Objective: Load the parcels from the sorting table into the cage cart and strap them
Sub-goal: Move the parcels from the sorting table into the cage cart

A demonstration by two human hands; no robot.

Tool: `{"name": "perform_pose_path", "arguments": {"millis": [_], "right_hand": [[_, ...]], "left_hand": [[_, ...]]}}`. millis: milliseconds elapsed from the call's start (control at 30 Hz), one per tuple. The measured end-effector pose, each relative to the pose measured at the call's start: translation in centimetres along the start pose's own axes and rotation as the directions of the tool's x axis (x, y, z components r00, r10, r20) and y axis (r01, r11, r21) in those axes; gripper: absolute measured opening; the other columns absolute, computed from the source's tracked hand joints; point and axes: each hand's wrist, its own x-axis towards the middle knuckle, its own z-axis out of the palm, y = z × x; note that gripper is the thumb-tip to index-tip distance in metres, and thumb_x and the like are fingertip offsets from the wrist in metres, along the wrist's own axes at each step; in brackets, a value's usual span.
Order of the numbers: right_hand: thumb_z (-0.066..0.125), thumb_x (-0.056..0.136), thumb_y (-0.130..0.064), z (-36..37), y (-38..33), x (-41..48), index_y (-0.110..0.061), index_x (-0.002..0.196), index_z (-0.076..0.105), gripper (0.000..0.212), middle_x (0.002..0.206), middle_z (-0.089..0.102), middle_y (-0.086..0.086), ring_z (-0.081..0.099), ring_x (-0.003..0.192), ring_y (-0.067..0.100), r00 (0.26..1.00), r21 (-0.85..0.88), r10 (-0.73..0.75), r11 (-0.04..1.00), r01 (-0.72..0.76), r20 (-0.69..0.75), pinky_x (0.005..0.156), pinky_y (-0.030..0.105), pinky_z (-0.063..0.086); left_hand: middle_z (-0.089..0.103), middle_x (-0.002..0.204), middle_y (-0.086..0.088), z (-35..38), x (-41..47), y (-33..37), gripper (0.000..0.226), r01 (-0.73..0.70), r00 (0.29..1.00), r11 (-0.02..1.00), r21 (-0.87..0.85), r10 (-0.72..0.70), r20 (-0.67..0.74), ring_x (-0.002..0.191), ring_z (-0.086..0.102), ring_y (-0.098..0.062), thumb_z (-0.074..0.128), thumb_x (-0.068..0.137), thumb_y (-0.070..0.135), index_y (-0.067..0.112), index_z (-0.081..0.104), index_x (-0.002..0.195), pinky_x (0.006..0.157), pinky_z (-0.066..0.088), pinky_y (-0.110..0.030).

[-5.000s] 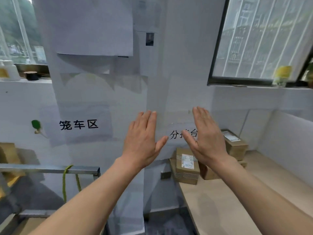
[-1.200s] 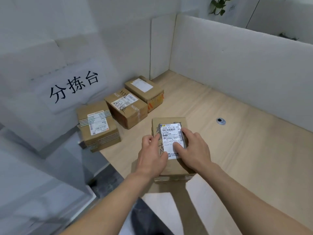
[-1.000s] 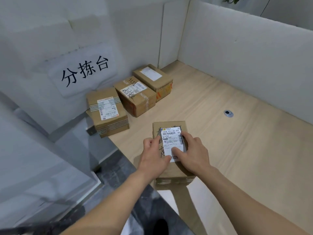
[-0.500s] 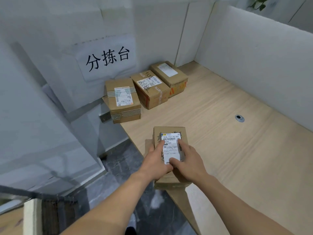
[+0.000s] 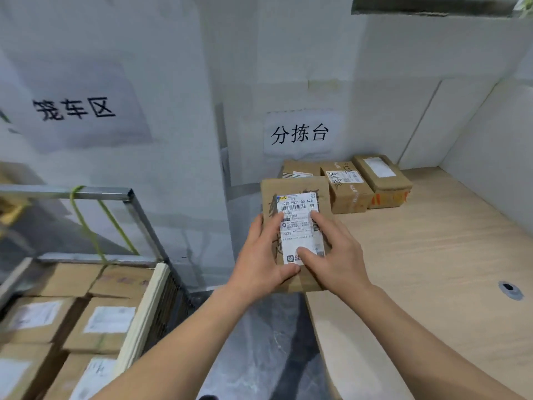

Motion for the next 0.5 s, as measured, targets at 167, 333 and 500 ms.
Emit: {"name": "perform_pose_path", "arguments": {"millis": [167,333,500], "right_hand": [[0.073,0.069,-0.041,2.2,-7.8,1.7,-0.032,0.14,0.051,0.075,0.141,0.053,0.003,0.054,0.126,0.018,0.971,0.08,-0.241,0.968,0.239,0.01,0.102,0.038,0.048],[0.079,0.072,-0.033,5.3,-16.2,1.9,-0.031,0.141,0.051,0.074,0.147,0.048,0.008,0.051,0.131,0.021,0.903,0.166,-0.429,0.893,0.419,0.031,0.106,0.032,0.044],[0.076,0.071,-0.03,10.0,-24.7,0.5,-0.024,0.138,0.054,0.072,0.141,0.052,0.001,0.057,0.121,0.014,0.808,0.302,-0.588,0.776,0.553,0.032,0.095,0.036,0.053]], "left_hand": [[0.014,0.16,-0.007,-8.0,-3.5,0.7,0.102,0.012,0.967,0.999,0.049,0.001,-0.256,0.145,0.017,-0.006,0.087,0.067,0.028,0.035,0.029,0.151,0.11,0.017,-0.01],[0.017,0.158,-0.008,-15.8,-7.8,0.0,0.096,0.012,0.895,0.992,0.128,0.046,-0.444,0.118,0.019,0.028,0.089,0.065,0.024,0.033,0.039,0.147,0.097,0.014,0.008],[0.02,0.157,-0.012,-22.9,-13.5,-2.1,0.094,0.082,0.801,0.979,0.187,0.047,-0.596,0.128,0.024,0.011,0.089,0.066,0.024,0.031,0.041,0.147,0.099,0.014,0.007]]}}
